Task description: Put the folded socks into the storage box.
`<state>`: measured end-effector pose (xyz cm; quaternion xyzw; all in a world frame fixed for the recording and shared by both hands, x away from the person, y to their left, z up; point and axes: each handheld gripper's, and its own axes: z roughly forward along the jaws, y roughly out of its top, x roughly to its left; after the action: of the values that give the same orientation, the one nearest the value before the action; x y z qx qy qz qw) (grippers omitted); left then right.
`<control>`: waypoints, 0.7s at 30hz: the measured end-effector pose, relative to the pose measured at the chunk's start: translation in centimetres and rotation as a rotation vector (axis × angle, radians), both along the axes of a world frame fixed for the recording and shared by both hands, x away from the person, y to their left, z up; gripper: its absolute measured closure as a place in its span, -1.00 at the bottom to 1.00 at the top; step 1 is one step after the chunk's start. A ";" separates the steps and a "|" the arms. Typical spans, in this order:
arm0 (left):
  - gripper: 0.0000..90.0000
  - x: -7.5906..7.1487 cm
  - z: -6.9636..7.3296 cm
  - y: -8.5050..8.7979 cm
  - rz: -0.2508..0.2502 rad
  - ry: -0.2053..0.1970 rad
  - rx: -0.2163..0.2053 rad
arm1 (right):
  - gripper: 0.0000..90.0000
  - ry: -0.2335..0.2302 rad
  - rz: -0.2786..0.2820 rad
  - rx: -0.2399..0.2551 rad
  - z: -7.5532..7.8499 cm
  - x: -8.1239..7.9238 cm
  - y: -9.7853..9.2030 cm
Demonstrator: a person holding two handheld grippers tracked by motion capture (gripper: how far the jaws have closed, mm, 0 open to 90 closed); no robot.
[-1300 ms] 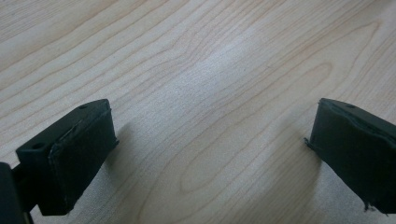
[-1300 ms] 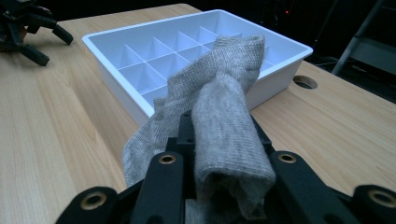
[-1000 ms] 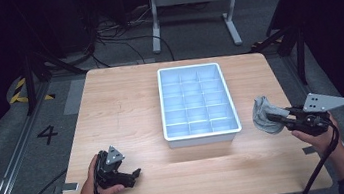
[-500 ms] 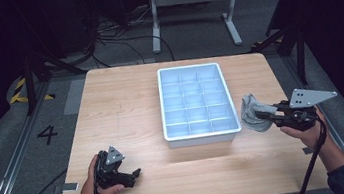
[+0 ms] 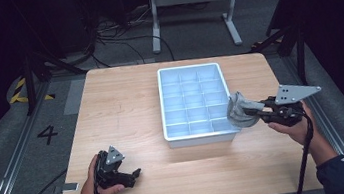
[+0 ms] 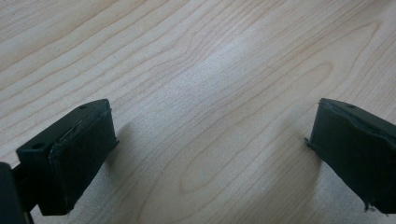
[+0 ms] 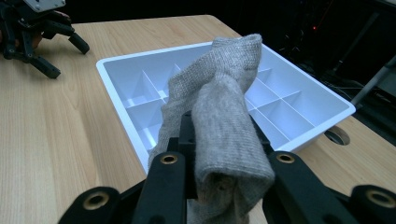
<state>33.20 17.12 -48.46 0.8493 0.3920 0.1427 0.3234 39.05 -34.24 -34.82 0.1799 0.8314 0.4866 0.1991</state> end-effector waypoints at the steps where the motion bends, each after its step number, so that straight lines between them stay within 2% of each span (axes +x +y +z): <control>1: -0.99 0.0 0.0 0.0 0.000 0.000 0.000 | 0.68 -0.006 0.004 -0.001 0.0 0.1 0.2; 7: -0.99 0.0 0.0 0.0 0.000 0.000 0.000 | 0.69 0.000 0.019 -0.024 0.2 0.8 1.6; 21: -0.99 0.0 0.0 0.0 -0.001 0.000 0.000 | 0.69 0.016 0.010 -0.088 -0.3 2.9 4.3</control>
<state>33.21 17.12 -48.46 0.8495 0.3917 0.1427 0.3233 41.98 -29.99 -35.13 0.1708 0.8545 0.4490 0.1976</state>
